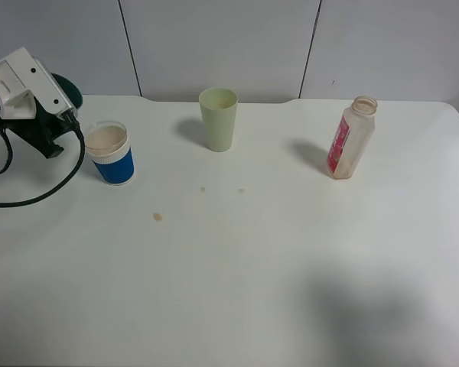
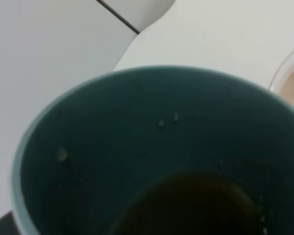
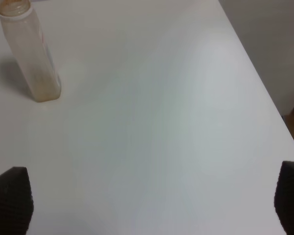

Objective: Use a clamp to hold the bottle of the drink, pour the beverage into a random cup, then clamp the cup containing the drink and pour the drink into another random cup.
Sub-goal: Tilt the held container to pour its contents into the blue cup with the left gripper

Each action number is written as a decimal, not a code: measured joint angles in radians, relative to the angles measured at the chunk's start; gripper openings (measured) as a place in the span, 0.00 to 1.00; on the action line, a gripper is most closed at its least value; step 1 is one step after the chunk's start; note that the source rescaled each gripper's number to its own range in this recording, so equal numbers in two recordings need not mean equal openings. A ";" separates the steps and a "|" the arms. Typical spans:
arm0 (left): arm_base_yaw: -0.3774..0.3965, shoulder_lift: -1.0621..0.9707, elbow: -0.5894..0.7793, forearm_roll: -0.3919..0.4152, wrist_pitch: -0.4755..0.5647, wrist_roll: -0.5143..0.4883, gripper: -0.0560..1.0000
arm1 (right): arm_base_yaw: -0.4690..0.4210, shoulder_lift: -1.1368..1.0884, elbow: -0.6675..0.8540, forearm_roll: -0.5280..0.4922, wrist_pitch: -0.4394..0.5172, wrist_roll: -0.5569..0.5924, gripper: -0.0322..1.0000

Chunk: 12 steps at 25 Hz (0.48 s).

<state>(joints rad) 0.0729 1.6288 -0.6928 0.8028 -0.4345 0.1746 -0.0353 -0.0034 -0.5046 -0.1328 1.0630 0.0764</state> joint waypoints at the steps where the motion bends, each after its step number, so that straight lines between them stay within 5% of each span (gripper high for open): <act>1: 0.000 0.000 0.000 0.000 0.003 0.001 0.06 | 0.000 0.000 0.000 0.000 0.000 0.000 0.98; 12: -0.004 0.000 -0.001 0.032 0.022 0.023 0.06 | 0.000 0.000 0.000 0.000 0.000 0.000 0.98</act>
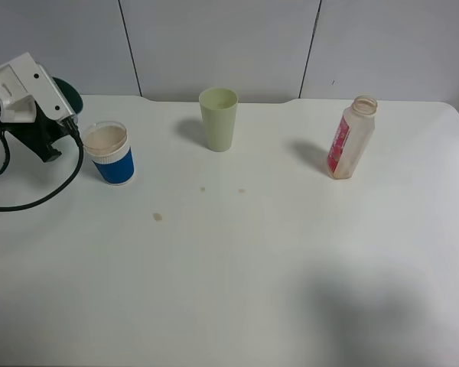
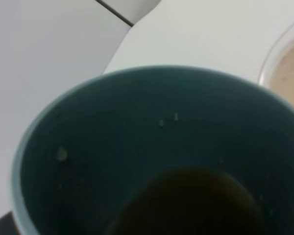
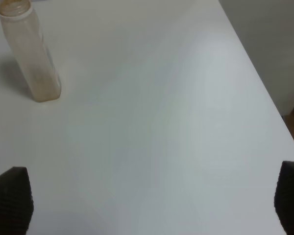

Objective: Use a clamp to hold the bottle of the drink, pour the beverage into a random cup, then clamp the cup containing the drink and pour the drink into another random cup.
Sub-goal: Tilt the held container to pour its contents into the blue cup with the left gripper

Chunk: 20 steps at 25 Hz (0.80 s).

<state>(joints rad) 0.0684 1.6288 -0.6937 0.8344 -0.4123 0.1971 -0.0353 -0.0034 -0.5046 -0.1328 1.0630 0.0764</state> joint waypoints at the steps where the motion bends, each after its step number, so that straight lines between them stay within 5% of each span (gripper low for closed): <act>1: -0.001 0.000 -0.002 0.006 0.005 0.000 0.06 | 0.000 0.000 0.000 0.000 0.000 0.000 0.98; 20: -0.060 0.001 -0.079 0.114 0.129 0.000 0.06 | 0.000 0.000 0.000 0.000 0.000 0.000 0.98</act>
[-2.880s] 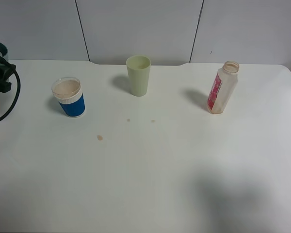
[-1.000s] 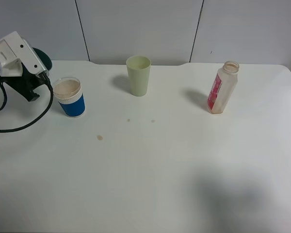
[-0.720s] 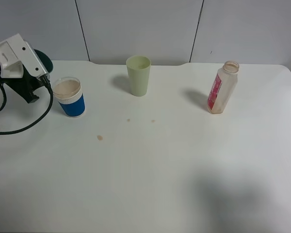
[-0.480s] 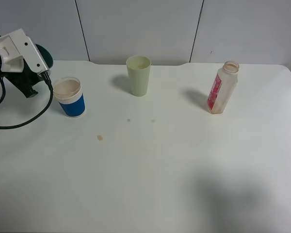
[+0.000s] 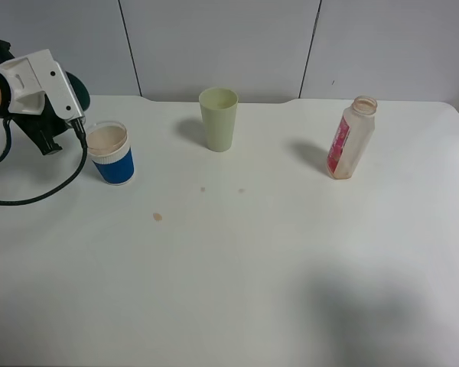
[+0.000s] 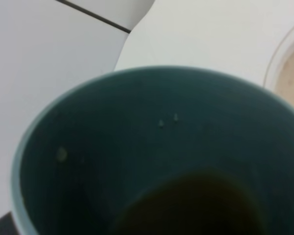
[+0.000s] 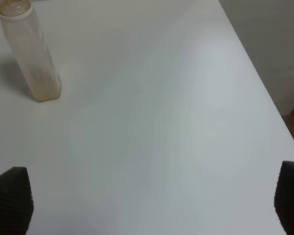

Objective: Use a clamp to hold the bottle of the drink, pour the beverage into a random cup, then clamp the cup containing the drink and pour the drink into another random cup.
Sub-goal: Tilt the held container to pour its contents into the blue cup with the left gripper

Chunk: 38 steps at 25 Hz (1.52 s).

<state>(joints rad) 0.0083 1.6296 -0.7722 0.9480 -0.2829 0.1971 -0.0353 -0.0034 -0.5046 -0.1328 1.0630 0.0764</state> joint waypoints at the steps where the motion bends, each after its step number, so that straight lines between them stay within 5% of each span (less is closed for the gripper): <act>1: 0.000 0.000 0.000 0.004 0.000 0.000 0.06 | 0.000 0.000 0.000 0.000 0.000 0.000 0.98; 38: -0.032 0.000 -0.001 0.185 0.072 0.015 0.06 | 0.000 0.000 0.000 0.000 0.000 0.000 0.98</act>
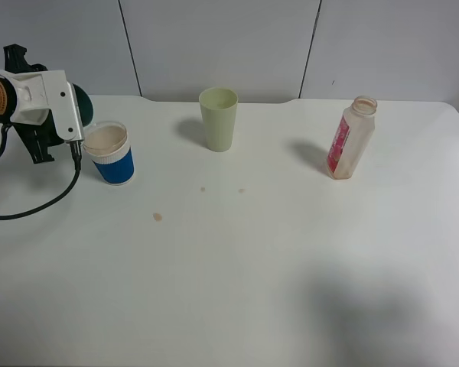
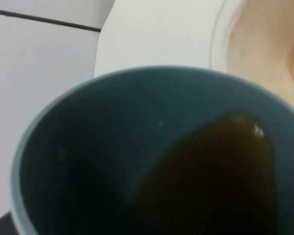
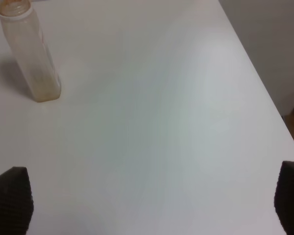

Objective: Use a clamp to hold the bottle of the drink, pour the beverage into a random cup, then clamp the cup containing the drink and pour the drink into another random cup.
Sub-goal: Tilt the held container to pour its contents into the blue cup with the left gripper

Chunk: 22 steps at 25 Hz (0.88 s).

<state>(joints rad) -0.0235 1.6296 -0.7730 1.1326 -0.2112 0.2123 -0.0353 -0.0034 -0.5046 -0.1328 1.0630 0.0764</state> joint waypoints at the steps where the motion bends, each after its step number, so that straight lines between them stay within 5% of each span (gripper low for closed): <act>1: 0.000 0.000 0.000 0.006 0.001 0.003 0.06 | 0.000 0.000 0.000 0.000 0.000 0.000 0.98; 22: -0.011 0.000 -0.047 0.078 0.053 0.015 0.06 | 0.000 0.000 0.000 0.000 0.000 0.000 0.98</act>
<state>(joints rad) -0.0345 1.6296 -0.8204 1.2101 -0.1582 0.2272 -0.0353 -0.0034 -0.5046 -0.1328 1.0630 0.0764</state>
